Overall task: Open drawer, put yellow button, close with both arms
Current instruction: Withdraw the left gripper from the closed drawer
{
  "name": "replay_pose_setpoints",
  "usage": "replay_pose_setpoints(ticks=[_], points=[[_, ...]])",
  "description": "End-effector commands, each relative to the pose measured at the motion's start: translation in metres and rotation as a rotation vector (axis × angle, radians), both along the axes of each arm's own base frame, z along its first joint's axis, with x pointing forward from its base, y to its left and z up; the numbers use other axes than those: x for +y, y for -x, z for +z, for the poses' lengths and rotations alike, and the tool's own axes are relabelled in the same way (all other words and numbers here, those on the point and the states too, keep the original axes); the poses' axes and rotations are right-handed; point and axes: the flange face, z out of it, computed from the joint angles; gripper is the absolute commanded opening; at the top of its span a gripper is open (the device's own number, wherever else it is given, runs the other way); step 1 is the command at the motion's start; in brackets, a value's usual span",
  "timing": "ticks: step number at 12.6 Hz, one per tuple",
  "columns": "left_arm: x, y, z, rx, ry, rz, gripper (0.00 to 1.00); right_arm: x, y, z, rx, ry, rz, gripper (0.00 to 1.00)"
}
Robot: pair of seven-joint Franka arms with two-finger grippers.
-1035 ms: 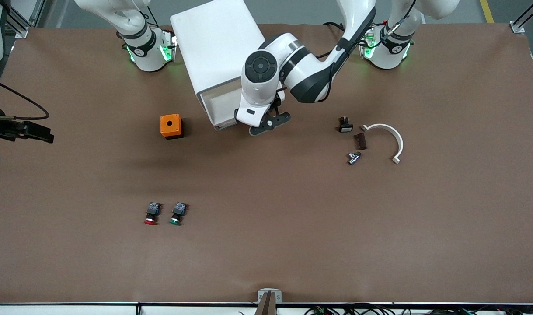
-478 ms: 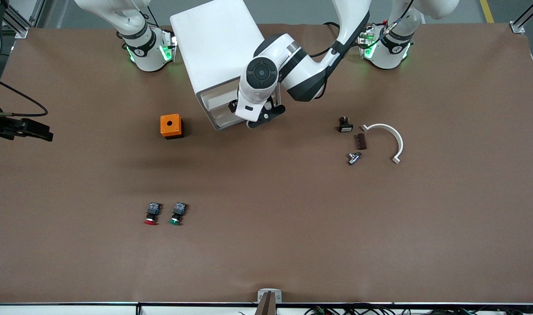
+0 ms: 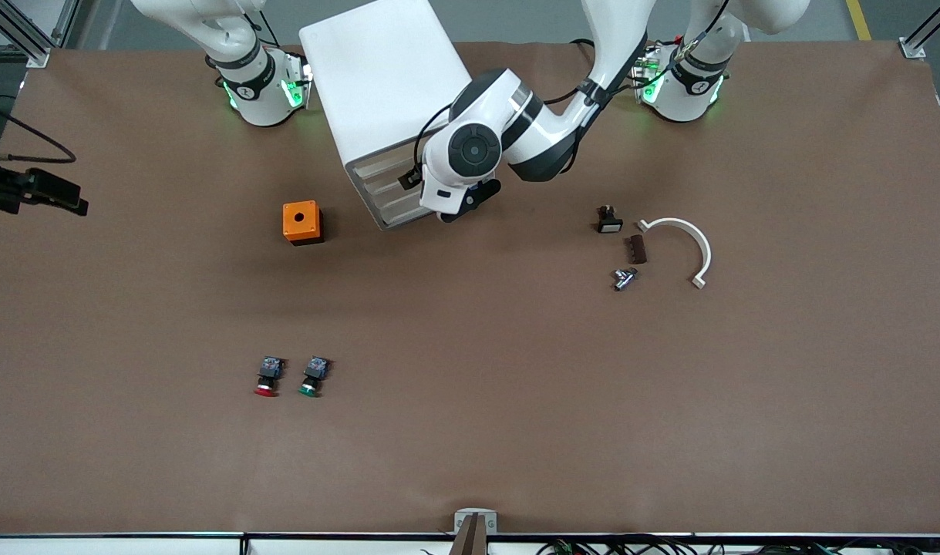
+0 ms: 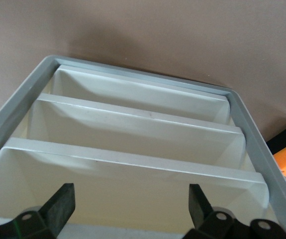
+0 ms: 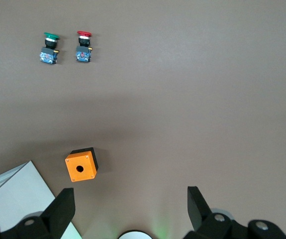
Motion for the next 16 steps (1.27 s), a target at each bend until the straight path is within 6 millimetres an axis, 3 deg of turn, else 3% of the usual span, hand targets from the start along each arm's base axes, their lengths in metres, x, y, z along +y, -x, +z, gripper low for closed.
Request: replay_pose_setpoints(ticks=[1,5,8,9,12,14,16], points=[[-0.005,0.013,0.000,0.060,0.017,0.046,1.00,-0.002,0.025,0.003,-0.048,-0.025,0.009,1.00],[0.000,0.005,0.006,0.045,0.033,0.041,1.00,0.001,0.030,0.010,-0.071,-0.022,0.012,1.00],[0.025,-0.038,0.027,-0.026,0.062,0.056,1.00,0.002,0.032,0.018,-0.106,-0.019,0.017,1.00],[0.035,-0.057,0.044,-0.089,0.053,0.056,1.00,0.002,0.032,0.021,-0.117,-0.019,0.017,1.00],[0.086,-0.117,0.099,-0.219,0.054,0.101,0.99,0.003,0.034,0.023,-0.126,-0.019,0.021,1.00],[0.138,-0.149,0.148,-0.275,0.079,0.089,0.99,0.000,0.034,0.024,-0.135,-0.021,0.081,1.00],[0.202,-0.166,0.200,-0.334,0.122,0.031,0.99,-0.005,0.034,0.023,-0.134,-0.022,0.083,1.00]])
